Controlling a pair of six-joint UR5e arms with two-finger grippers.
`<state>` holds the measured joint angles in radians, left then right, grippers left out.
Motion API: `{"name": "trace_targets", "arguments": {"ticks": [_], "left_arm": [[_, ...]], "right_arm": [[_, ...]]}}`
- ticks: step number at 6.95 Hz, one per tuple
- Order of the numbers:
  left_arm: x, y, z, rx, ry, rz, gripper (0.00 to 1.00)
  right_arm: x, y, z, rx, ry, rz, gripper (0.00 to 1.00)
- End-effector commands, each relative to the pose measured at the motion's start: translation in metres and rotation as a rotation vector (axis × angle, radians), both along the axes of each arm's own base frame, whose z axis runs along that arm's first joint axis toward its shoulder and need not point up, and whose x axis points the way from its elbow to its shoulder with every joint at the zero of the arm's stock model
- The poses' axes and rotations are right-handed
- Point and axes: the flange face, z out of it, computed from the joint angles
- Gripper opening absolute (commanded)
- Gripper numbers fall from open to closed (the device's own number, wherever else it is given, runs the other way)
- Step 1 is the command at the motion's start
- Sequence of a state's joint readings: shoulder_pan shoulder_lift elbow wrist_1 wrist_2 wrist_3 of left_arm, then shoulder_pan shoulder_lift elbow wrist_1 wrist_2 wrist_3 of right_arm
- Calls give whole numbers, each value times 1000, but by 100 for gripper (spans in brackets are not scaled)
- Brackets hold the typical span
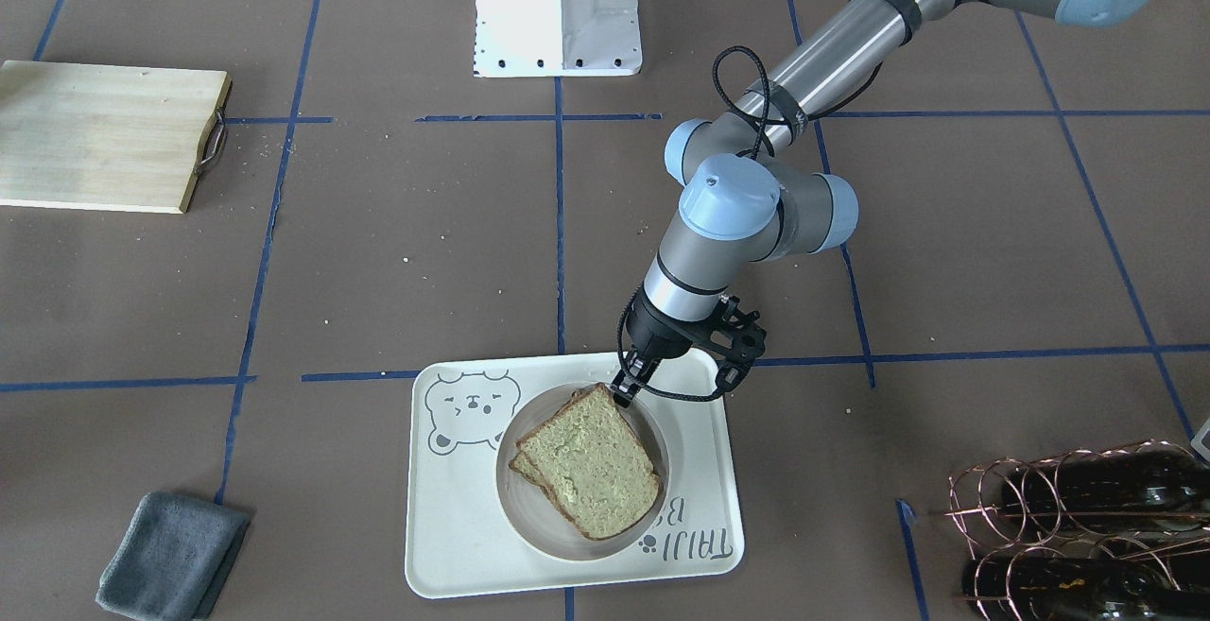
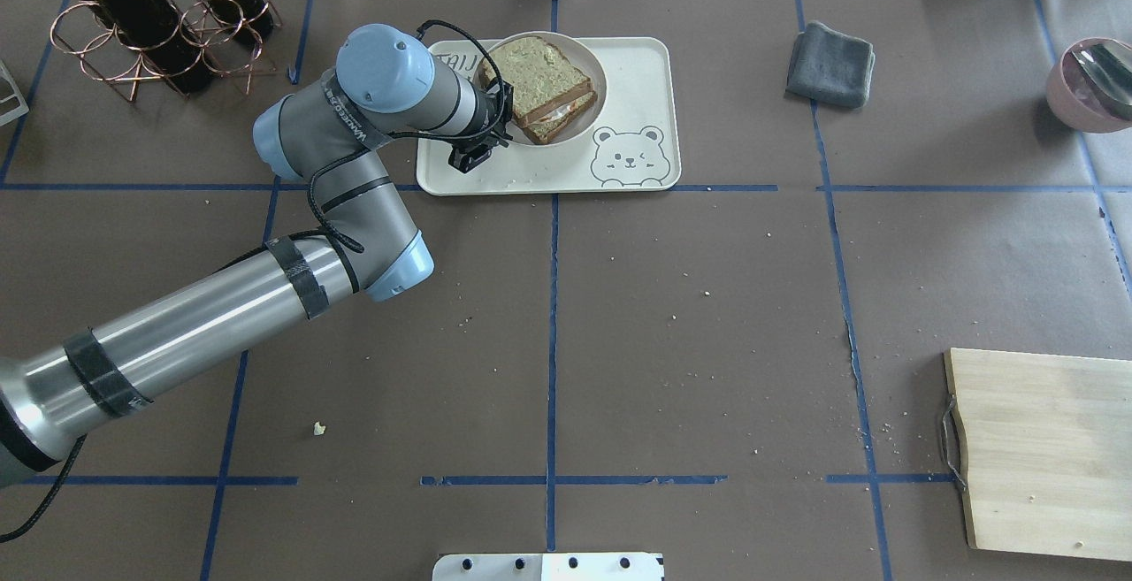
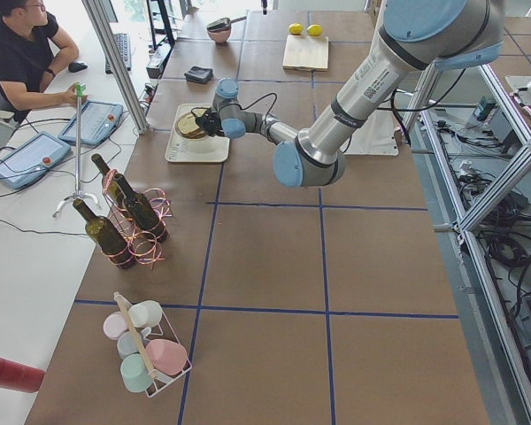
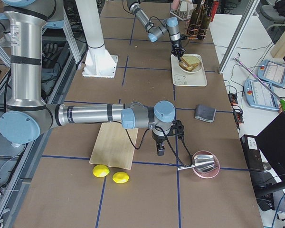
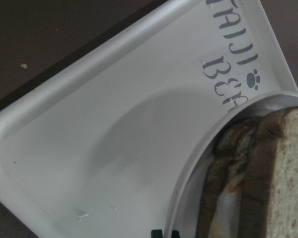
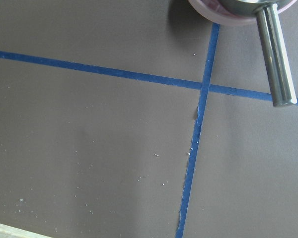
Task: Make sandwich and place on tray
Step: 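Lift the plate with the left gripper and carry it onto the tray, then lower the plate onto the tray and open the left gripper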
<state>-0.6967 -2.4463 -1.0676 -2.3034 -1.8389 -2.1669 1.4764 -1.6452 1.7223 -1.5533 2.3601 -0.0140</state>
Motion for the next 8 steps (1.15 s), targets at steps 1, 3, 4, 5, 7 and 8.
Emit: {"name": "trace_targets", "arguments": {"ticks": [1,3,4,5,7,8], "left_arm": [[-2,-1,3,32,-2,5,79],[-46,24,26,176,-32,61,100],[-64,39,36,233,-73,105,100],[-97,50,33,311,-148,159,100],[-169,83,45,529,-328,297,100],[-199,85,65,595,-447,390,100]], "right_arm": [[3,0,0,1,-2,8,100],[3,0,1,-2,-2,9,100],[3,0,1,-3,-1,9,100],[4,0,2,-4,0,10,100],[5,1,7,-8,6,9,100],[7,1,8,-6,8,8,100]]}}
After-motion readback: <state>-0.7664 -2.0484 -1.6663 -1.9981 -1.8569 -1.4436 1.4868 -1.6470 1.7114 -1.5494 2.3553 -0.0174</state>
